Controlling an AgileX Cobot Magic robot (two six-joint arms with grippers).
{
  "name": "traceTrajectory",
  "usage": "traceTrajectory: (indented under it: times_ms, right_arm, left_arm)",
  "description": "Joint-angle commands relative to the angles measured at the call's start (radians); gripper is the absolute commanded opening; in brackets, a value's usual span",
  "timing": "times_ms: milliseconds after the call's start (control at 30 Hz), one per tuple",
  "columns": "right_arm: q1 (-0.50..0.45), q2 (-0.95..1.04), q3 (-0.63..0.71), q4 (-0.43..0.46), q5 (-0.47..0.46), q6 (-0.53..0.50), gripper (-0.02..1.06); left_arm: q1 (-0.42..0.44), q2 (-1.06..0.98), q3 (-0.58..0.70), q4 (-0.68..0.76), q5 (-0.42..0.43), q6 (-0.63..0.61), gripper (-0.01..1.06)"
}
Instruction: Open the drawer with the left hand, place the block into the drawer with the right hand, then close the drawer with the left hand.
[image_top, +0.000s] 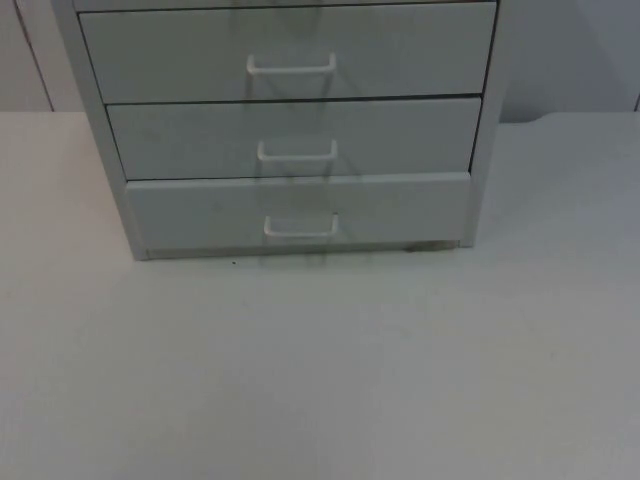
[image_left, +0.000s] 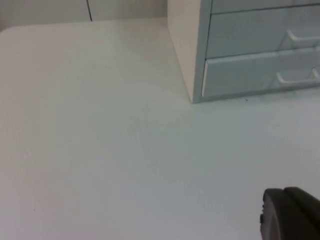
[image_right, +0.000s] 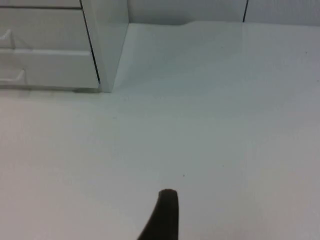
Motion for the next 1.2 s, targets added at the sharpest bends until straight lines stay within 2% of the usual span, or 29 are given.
traceTrajectory:
  times_ms: [0, 533, 633, 667, 700, 767, 800, 833, 867, 967, 1000, 1100, 1167]
  right_arm:
    - [-0.003, -0.002, 0.033, -0.004, -0.03, 0.005, 0.76]
    - [-0.003, -0.002, 0.033, -0.004, -0.03, 0.003, 0.76]
    - [-0.003, -0.002, 0.033, -0.004, -0.03, 0.003, 0.76]
    - [-0.003, -0.002, 0.033, -0.004, -0.03, 0.003, 0.77]
    - [-0.003, -0.002, 0.033, -0.004, -0.03, 0.003, 0.8]
    - [-0.003, -0.002, 0.033, -0.004, -0.03, 0.003, 0.84]
    - [-0.003, -0.002, 0.033, -0.004, -0.03, 0.003, 0.89]
    - [-0.003, -0.002, 0.033, -0.004, -0.03, 0.003, 0.95]
    - [-0.003, -0.002, 0.033, -0.004, -0.03, 0.003, 1.04]
    - [-0.003, -0.002, 0.033, -0.009, -0.03, 0.011, 1.05]
    - [-0.003, -0.002, 0.033, -0.009, -0.03, 0.011, 1.05]
    - [-0.003, -0.002, 0.033, -0.056, -0.03, 0.063, 1.05]
    - [-0.003, -0.002, 0.033, -0.056, -0.03, 0.072, 1.05]
  left_arm:
    - [0.003, -0.005, 0.014, -0.014, -0.002, 0.009, 0.0]
    - [0.003, -0.005, 0.025, -0.015, -0.019, 0.009, 0.0]
    - [0.003, -0.005, 0.025, -0.011, -0.019, 0.002, 0.03]
    - [0.003, -0.005, 0.025, -0.011, -0.019, 0.001, 0.08]
    - [0.003, -0.005, 0.025, -0.011, -0.019, 0.001, 0.17]
    - [0.003, -0.005, 0.025, -0.011, -0.019, 0.001, 0.19]
    - [0.003, -0.005, 0.025, -0.011, -0.019, 0.001, 0.33]
    - [0.003, -0.005, 0.025, -0.011, -0.019, 0.001, 0.38]
    - [0.003, -0.005, 0.025, -0.002, -0.019, -0.013, 0.55]
    - [0.003, -0.005, 0.025, 0.038, -0.019, -0.069, 0.83]
    - [0.003, -0.005, 0.025, 0.038, -0.019, -0.069, 0.83]
    - [0.003, -0.005, 0.025, 0.038, -0.019, -0.067, 0.96]
    - [0.003, -0.005, 0.025, 0.038, -0.019, -0.067, 0.97]
